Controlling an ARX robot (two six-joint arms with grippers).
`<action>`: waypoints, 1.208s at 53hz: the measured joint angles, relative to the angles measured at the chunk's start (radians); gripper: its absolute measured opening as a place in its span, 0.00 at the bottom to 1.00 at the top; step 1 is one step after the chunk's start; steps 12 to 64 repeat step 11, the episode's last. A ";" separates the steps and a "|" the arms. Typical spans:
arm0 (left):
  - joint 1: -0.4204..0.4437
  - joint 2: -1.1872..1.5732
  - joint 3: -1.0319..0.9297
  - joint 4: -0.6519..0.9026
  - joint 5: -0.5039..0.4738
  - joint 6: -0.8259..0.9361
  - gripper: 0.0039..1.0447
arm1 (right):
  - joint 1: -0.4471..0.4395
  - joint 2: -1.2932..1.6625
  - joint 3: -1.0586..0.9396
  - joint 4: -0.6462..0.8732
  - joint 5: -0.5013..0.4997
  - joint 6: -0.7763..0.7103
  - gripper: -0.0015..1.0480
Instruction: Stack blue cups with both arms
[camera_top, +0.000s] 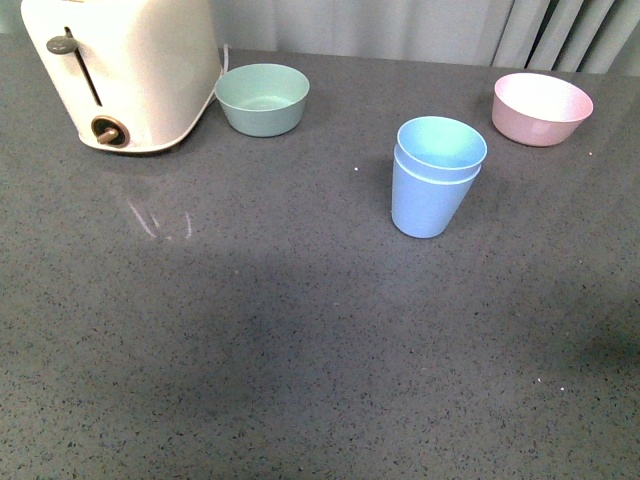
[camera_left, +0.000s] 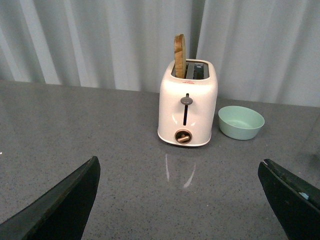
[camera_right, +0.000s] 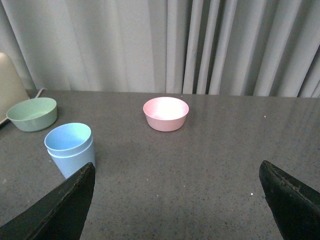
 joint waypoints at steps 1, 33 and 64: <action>0.000 0.000 0.000 0.000 0.000 0.000 0.92 | 0.000 0.000 0.000 0.000 0.000 0.000 0.91; 0.000 0.000 0.000 0.000 0.000 0.000 0.92 | 0.000 0.000 0.000 0.000 0.000 0.000 0.91; 0.000 0.000 0.000 0.000 0.000 0.000 0.92 | 0.000 0.000 0.000 0.000 0.000 0.000 0.91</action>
